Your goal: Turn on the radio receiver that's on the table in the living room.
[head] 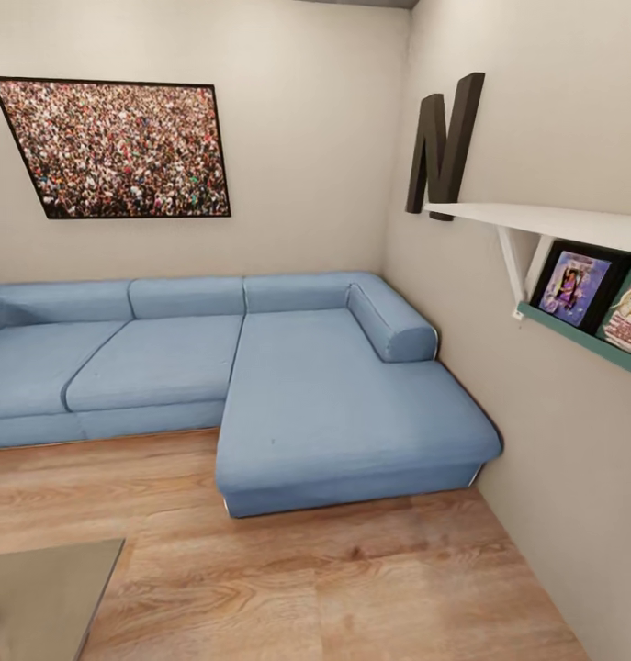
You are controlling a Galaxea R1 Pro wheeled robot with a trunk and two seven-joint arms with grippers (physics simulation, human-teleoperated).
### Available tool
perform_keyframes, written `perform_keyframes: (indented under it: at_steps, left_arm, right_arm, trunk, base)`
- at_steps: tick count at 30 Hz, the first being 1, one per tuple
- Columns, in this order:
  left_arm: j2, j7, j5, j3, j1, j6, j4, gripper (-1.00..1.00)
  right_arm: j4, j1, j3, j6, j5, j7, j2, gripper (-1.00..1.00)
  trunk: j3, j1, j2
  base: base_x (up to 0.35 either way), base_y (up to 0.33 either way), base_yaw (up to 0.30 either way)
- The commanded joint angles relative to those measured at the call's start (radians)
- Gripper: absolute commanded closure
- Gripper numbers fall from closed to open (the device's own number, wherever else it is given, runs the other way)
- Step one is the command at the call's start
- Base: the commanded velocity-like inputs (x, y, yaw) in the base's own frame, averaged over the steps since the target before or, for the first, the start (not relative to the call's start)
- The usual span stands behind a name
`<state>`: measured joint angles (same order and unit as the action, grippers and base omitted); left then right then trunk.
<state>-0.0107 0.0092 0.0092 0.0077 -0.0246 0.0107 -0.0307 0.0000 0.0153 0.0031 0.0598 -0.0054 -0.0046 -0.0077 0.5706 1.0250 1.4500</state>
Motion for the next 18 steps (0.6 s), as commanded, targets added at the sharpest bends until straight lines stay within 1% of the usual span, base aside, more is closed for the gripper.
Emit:
perform_keyframes:
  at_steps: [1,4,6,18]
  left_arm:
    - [0.000,0.000,0.000,0.000,0.000,0.000,0.000,-1.00]
    - [0.000,0.000,0.000,0.000,0.000,-0.001,0.000,-1.00]
    - [0.000,0.000,0.000,0.000,0.000,-0.001,0.000,-1.00]
    - [0.000,0.000,0.001,0.000,0.000,-0.002,0.000,-1.00]
  right_arm:
    - [0.000,0.000,0.000,0.000,0.000,0.000,0.000,-1.00]
    - [0.000,0.000,0.000,0.000,0.000,0.000,0.000,-1.00]
    - [0.000,0.000,0.000,0.000,0.000,0.000,0.000,-1.00]
    - [0.000,0.000,0.000,0.000,-0.001,0.000,0.000,-1.00]
  trunk:
    - [0.001,0.000,0.000]
    - [0.003,0.000,0.000]
    - [0.004,0.000,0.000]
    - [0.005,0.000,0.000]
  base:
    - [0.323,0.000,0.260]
    - [0.323,0.000,0.244]
    - [0.323,0.000,0.122]
    - [0.323,0.000,0.013]
